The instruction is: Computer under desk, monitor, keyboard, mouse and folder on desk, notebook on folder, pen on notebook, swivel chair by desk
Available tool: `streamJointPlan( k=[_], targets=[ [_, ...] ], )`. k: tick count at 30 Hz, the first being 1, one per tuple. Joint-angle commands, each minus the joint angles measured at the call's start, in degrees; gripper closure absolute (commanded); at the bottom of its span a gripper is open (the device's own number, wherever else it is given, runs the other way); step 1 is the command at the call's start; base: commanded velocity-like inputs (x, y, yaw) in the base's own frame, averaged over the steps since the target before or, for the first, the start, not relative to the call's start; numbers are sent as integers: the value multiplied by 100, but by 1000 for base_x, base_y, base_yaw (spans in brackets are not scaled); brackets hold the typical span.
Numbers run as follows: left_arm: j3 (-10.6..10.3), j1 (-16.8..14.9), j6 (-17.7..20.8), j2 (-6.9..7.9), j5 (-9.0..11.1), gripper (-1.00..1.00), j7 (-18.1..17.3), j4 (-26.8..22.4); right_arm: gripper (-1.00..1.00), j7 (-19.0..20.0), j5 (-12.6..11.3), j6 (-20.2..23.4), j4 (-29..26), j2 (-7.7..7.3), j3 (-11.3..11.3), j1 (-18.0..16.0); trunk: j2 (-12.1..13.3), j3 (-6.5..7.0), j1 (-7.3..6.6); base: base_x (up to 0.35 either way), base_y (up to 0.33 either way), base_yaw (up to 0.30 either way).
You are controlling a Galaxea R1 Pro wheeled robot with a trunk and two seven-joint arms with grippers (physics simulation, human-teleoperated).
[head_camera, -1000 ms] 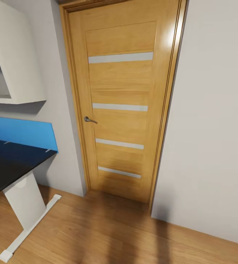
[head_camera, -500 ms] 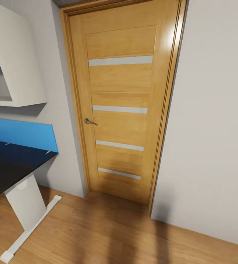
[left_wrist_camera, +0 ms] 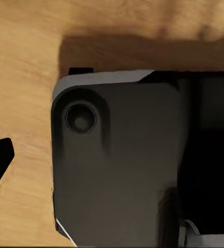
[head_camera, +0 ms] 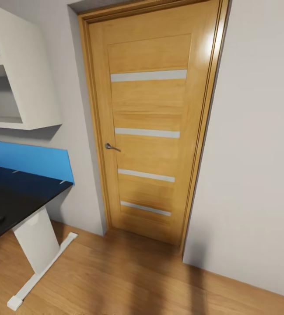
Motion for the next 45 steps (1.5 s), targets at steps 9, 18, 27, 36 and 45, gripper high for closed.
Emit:
streamJointPlan(
  k=[9,18,27,36,45],
  targets=[
    [2,4,-642,-10,21,-100,-56,-1255,-100,-5,-13,-38,-919,-18,-6,-6,358,126,-198,0,0,213],
    [3,4,-1628,8,429,-100,15,-2479,-100,-12,-47,-60,-1295,-1,-14,-410,719,223,-396,0,0,140],
    [4,-2,-1684,16,906,-100,19,-2692,-100,-13,-60,-70,-1293,95,-15,-1017,1080,317,-593,0,0,135],
    [10,-5,-1719,11,1558,-100,-34,-2235,-100,-11,-20,-1016,-593,128,29,-1224,1441,410,-791,0,0,137],
    [77,-5,-1733,306,1790,-100,1,-2672,-100,-13,-45,-1247,-294,210,27,-1228,1802,502,-989,0,0,140]
  ],
)
